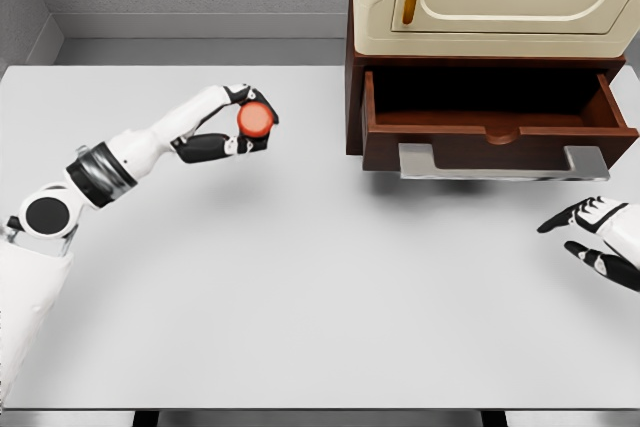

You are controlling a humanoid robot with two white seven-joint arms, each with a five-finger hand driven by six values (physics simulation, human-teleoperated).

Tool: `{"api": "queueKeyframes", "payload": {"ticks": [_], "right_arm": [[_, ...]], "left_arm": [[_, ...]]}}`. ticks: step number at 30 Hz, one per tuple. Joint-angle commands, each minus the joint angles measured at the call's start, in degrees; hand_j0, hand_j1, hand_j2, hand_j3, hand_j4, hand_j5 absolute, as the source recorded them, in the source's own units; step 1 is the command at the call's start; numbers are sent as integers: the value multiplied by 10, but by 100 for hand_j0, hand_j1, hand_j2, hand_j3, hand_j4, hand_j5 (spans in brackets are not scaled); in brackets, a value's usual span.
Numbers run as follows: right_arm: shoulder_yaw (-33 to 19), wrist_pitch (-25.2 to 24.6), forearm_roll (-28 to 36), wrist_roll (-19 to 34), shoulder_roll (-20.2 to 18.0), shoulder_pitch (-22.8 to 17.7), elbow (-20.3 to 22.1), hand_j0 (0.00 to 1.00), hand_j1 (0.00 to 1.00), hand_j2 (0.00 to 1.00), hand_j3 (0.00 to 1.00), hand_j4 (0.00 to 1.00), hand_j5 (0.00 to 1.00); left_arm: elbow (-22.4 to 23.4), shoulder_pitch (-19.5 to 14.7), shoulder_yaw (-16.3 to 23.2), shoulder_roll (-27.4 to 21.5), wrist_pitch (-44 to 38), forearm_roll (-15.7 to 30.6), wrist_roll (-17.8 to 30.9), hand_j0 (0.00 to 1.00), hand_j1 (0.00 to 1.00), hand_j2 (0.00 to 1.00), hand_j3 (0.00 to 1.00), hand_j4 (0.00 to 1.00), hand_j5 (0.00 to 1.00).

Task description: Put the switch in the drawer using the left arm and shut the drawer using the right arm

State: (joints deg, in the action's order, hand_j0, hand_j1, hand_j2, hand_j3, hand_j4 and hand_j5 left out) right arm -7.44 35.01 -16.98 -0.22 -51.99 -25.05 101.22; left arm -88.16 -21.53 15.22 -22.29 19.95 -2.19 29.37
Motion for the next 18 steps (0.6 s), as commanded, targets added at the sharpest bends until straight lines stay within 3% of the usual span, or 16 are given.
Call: {"api": "queueKeyframes", "payload": {"ticks": [1, 4, 11, 14, 18], "right_arm": [[1, 0, -4, 1, 13, 0, 0, 59, 59, 59, 59, 59, 59], [1, 0, -6, 1, 13, 0, 0, 59, 59, 59, 59, 59, 59], [3, 0, -8, 1, 17, 2, 0, 59, 59, 59, 59, 59, 59], [10, 0, -8, 1, 20, 7, 0, 59, 59, 59, 59, 59, 59], [10, 0, -7, 1, 21, 8, 0, 59, 59, 59, 59, 59, 59]], "left_arm": [[-12, 0, -20, 18, 0, -16, -1, 40, 40, 40, 40, 40, 40], [-21, 0, -37, 37, 4, -35, -20, 40, 40, 40, 40, 40, 40], [-54, 4, -46, 102, 1, -153, -74, 40, 40, 40, 40, 40, 40], [-68, 5, -46, 111, 1, -179, -79, 38, 38, 38, 38, 38, 38], [-84, 8, -44, 142, 1, -257, -113, 38, 38, 38, 38, 38, 38]]}}
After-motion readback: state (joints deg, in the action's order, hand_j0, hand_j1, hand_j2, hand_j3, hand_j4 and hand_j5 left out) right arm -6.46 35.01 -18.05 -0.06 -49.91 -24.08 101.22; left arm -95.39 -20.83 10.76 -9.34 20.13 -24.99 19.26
